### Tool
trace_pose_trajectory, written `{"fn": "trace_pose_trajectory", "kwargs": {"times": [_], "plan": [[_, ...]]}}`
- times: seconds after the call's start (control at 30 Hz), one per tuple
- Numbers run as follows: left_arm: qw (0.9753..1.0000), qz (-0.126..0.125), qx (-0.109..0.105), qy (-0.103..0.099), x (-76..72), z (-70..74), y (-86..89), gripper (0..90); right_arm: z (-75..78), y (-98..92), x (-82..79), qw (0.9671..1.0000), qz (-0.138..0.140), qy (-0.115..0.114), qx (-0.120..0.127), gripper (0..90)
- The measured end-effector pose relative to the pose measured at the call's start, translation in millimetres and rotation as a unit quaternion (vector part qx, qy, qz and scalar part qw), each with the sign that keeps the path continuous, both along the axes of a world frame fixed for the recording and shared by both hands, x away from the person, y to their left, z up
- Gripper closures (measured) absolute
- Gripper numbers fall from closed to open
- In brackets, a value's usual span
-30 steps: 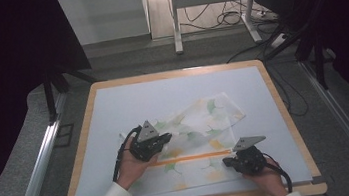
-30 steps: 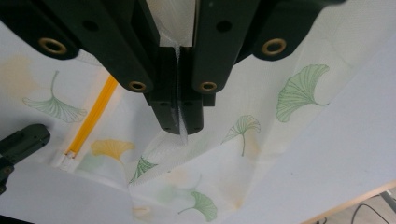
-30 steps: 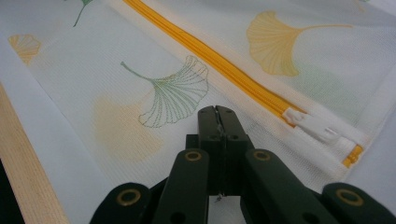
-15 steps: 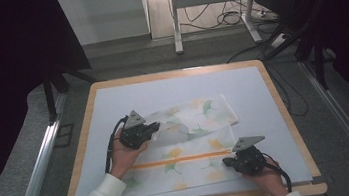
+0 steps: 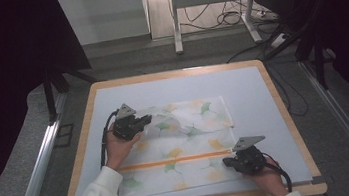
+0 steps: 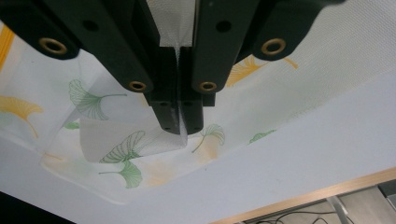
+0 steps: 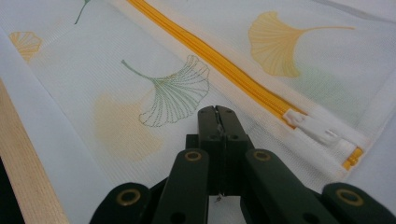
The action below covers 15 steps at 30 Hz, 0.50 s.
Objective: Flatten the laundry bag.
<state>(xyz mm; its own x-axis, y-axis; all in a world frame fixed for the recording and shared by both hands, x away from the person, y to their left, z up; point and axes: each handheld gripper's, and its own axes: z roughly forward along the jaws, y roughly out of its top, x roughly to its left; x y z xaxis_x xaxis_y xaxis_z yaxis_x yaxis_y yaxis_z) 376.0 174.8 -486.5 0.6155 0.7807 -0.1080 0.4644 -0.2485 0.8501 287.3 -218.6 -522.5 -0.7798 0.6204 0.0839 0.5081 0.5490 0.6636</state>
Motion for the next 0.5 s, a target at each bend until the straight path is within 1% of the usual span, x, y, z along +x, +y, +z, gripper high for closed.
{"fn": "trace_pose_trajectory", "kwargs": {"times": [0.33, 0.5], "plan": [[0.9998, 0.016, 0.005, 0.011, 18.9, -5.3, 11.0, 89.4, -0.2, -0.6, 0.3, 1.0000, 0.001, 0.001, 0.003, 89.7], [0.9996, 0.025, 0.005, 0.011, 27.7, -6.4, 17.3, 89.4, -0.6, -1.0, 0.6, 1.0000, 0.001, 0.001, 0.005, 89.7]]}}
